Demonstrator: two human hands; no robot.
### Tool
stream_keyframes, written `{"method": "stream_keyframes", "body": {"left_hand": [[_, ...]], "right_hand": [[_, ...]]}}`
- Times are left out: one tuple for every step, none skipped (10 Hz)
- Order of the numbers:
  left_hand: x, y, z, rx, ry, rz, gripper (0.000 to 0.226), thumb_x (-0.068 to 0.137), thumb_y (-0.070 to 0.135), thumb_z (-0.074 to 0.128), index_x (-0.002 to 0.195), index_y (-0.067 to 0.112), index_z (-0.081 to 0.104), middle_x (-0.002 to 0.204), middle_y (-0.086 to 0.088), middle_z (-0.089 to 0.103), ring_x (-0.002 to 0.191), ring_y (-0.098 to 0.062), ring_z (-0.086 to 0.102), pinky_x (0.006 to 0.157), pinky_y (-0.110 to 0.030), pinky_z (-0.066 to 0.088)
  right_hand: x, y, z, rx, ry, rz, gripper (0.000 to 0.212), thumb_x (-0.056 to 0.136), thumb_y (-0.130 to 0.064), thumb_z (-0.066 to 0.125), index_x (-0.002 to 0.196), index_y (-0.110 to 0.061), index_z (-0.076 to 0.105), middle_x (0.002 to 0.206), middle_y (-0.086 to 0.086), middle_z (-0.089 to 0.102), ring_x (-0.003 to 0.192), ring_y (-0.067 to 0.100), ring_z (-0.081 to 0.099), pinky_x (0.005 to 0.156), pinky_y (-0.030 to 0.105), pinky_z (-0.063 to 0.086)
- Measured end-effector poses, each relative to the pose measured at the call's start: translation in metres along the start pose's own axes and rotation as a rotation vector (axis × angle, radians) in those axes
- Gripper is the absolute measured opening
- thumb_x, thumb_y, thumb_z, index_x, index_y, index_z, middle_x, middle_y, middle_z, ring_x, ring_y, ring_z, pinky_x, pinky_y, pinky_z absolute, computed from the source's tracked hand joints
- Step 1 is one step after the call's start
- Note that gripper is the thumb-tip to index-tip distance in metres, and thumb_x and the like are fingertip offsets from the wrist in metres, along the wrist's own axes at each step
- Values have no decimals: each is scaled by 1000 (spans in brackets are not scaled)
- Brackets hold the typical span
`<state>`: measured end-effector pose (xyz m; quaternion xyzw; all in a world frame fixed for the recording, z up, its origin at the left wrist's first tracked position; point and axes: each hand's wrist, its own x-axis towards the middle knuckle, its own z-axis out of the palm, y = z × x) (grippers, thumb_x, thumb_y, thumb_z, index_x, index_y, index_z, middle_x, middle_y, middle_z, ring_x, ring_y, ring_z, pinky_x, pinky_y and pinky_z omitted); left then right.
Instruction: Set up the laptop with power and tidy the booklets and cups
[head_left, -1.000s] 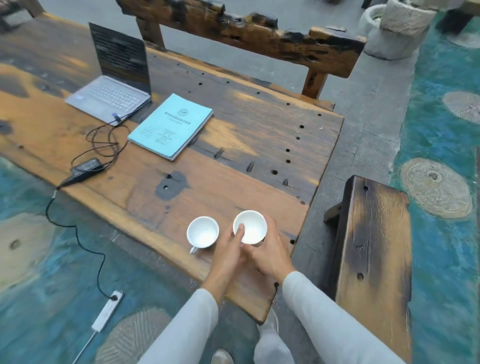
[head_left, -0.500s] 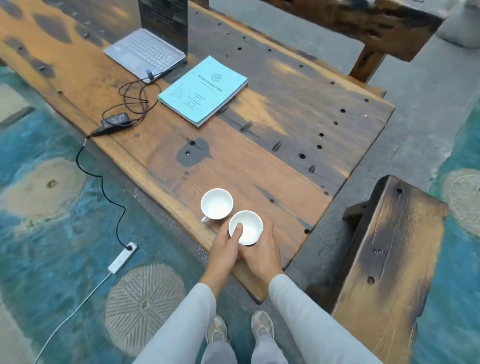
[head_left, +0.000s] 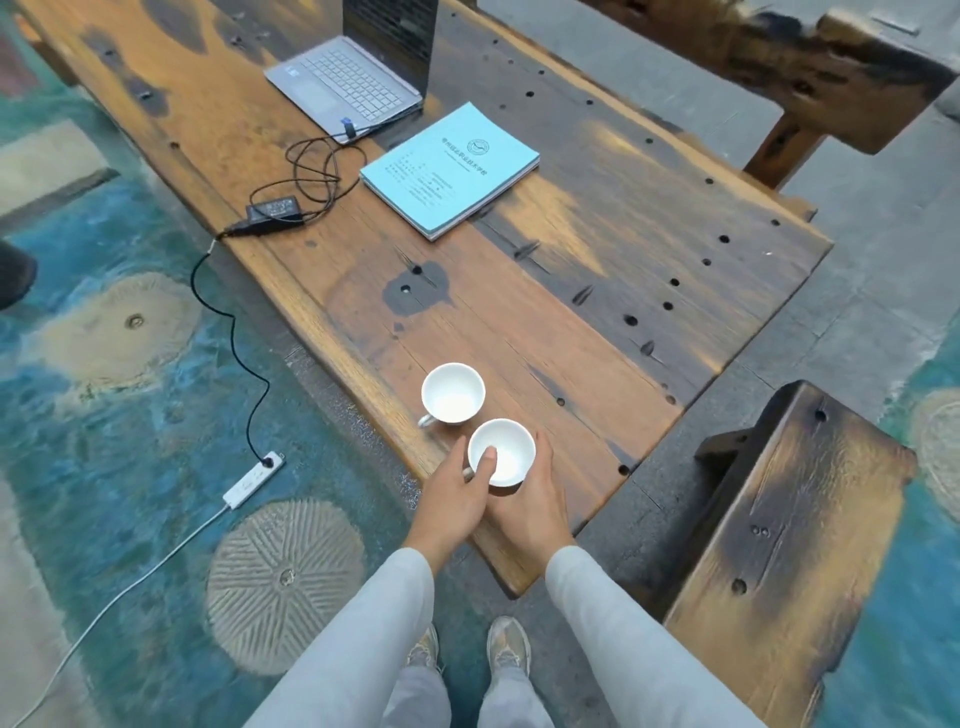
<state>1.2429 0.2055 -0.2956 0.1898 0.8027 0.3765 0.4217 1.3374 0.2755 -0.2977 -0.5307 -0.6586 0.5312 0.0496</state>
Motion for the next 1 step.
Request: {"method": "stream_keyframes", "body": {"left_hand": [[-4,-4,-9,136,33,1,62,96,68,34,147,33,42,145,5,55,136,-21,47,107,-39,39]], "right_hand": [[-4,-4,-9,-17,-12,-7,108,73,-59,76,156,-29,14,155,2,38,141,27,39,112,46,39]]}}
